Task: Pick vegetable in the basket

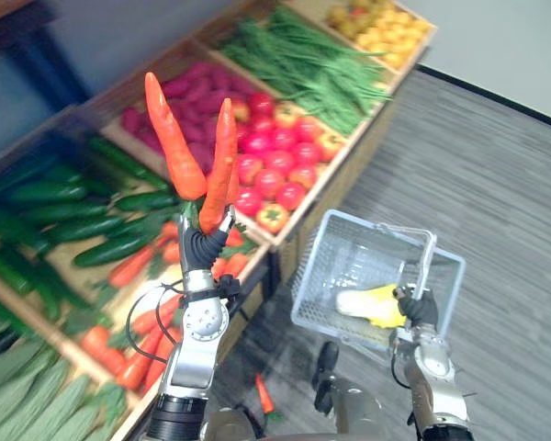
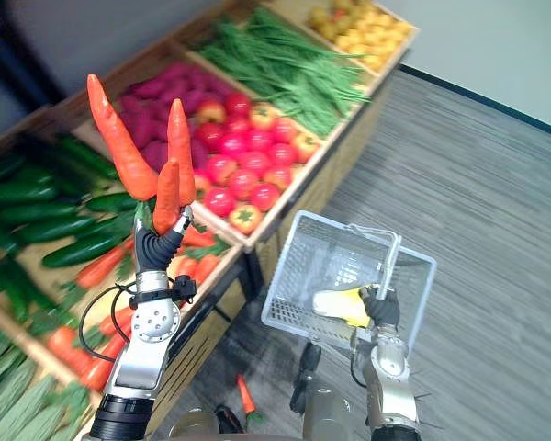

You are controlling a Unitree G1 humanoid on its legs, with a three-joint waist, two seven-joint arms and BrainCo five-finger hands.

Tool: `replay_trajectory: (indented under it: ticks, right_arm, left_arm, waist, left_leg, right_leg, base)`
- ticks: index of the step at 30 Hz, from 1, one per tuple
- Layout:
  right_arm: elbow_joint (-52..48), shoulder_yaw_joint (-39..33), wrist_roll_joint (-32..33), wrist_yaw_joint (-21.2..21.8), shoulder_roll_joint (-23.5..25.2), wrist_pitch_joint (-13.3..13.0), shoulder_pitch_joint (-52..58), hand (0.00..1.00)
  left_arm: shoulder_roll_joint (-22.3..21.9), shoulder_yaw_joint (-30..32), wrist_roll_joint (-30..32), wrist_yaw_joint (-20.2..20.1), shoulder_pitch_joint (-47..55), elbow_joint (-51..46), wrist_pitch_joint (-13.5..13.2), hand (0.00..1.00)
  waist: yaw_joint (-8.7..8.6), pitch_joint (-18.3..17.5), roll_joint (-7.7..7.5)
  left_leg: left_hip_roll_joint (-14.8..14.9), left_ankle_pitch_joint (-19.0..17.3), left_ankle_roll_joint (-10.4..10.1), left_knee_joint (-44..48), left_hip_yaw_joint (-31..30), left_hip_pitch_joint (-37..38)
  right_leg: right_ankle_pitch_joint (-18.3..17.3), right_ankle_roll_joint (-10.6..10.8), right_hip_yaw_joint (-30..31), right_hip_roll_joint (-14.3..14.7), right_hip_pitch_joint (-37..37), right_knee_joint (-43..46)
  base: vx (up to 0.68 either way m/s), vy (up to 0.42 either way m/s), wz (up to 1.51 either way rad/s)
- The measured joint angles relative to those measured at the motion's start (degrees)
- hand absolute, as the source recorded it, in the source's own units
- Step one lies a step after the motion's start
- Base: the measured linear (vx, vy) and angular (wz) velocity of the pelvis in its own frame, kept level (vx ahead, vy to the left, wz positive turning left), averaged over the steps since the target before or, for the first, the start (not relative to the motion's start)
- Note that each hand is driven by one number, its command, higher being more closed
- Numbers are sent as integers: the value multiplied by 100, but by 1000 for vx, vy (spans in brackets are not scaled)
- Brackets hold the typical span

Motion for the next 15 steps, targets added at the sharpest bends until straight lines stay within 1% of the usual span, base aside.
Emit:
replay_trajectory:
  ticks: [1, 2, 3, 4, 5, 6, 7, 8, 9, 10, 11, 12, 13, 14, 15]
  right_arm:
    - [-1, 49, 0, 29, -29, 1, 21, 100]
    - [-4, 76, -1, 30, -63, 0, 23, 100]
    - [-33, 161, -2, 29, -89, 1, 18, 100]
    - [-133, 180, 2, 12, -149, -2, 18, 100]
    - [-248, 199, 8, 8, -186, -1, 2, 100]
    - [-313, 218, 7, 8, -191, -1, 1, 100]
    - [-390, 298, 2, 9, -212, -2, -11, 100]
    - [-429, 381, 1, 9, -243, -2, -18, 100]
    - [-479, 490, 3, 9, -272, -2, -50, 100]
    - [-494, 565, 3, 9, -286, -3, -83, 100]
    - [-500, 718, 4, 11, -301, -3, -157, 100]
    - [-538, 849, 4, 24, -307, -3, -176, 100]
    - [-532, 891, 5, 27, -284, 3, -170, 100]
    - [-638, 979, 55, 54, -226, 7, -56, 100]
    - [-808, 1047, 68, 78, -215, 8, 43, 100]
  left_arm:
    - [-7, -174, -1, -40, -99, 213, -22, 100]
    - [-16, -237, -5, -42, -132, 299, -31, 100]
    - [-64, -322, -8, -45, -169, 393, -38, 100]
    - [-119, -391, -14, -48, -182, 431, -67, 100]
    - [-126, -448, -62, -41, -176, 474, -79, 100]
    - [-120, -472, -105, -35, -174, 505, -79, 100]
    - [-121, -483, -119, -29, -180, 565, -80, 100]
    - [-119, -479, -121, -25, -186, 648, -81, 100]
    - [-106, -473, -122, -22, -180, 751, -80, 100]
    - [-99, -475, -123, -22, -179, 781, -78, 100]
    - [-52, -474, -121, -16, -184, 822, -75, 100]
    - [-24, -487, -121, -18, -186, 859, -71, 100]
    - [13, -503, -121, -18, -212, 908, -72, 100]
    - [28, -578, -118, -25, -292, 1087, -52, 100]
    - [25, -592, -113, -27, -398, 1201, -27, 100]
  waist:
    - [3, -3, 9]
    - [-8, -4, 12]
    - [-14, -7, 16]
    - [-14, -6, 14]
    - [22, -7, 14]
    - [32, -10, 19]
    - [31, -10, 18]
    - [34, -10, 18]
    - [54, -8, 15]
    - [64, -10, 17]
    - [66, -20, 33]
    - [31, -82, 135]
    - [44, -82, 109]
    - [16, -133, 6]
    - [18, -159, -48]
  left_leg:
    - [310, 324, 505, 751, -203, -177]
    - [400, 428, 648, 1073, -338, -228]
    - [340, 355, 655, 1348, -634, -336]
    - [65, 241, 542, 1440, -1128, -586]
    - [-301, 88, 462, 1319, -1575, -795]
    - [-460, 44, 420, 1203, -1786, -904]
    - [-741, -11, 333, 885, -2165, -1068]
    - [-983, -14, 327, 558, -2456, -1163]
    - [-1383, -1, 303, 47, -2996, -1261]
    - [-1589, 17, 270, -266, -3307, -1259]
    - [-1898, 151, 55, -1007, -3837, -1224]
    - [-1929, 487, -85, -1565, -4055, -1193]
    - [-1925, 566, 13, -1573, -4013, -1150]
    - [-1945, 569, 16, -1780, -3834, -1006]
    - [-1985, 620, 88, -1970, -3697, -909]
  right_leg:
    - [-47, -51, 153, 163, 218, -63]
    - [-77, -87, 254, 223, 336, -105]
    - [-140, -123, 434, 265, 458, -123]
    - [-194, -150, 661, 261, 540, -114]
    - [-204, -177, 899, 249, 631, -118]
    - [-213, -181, 994, 245, 674, -125]
    - [-238, -178, 1170, 240, 763, -131]
    - [-241, -172, 1333, 239, 839, -151]
    - [-239, -165, 1587, 239, 899, -170]
    - [-210, -124, 1711, 238, 901, -184]
    - [-121, 5, 1984, 277, 897, -240]
    - [-71, 79, 2173, 418, 920, -377]
    - [-38, 124, 2298, 443, 973, -449]
    - [28, 217, 2456, 376, 1051, -607]
    - [51, 268, 2554, 312, 1044, -641]
  base:
    - [272, -145, -88]
    - [238, -74, -76]
    - [249, 14, -74]
    - [242, 81, -96]
    - [232, 98, -90]
    - [212, 111, -92]
    - [193, 118, -80]
    - [208, 148, -103]
    - [158, 133, -93]
    - [121, 149, -118]
    - [88, 167, -124]
    - [76, 176, -122]
    - [110, 213, -96]
    - [107, 174, -62]
    - [131, 194, -49]
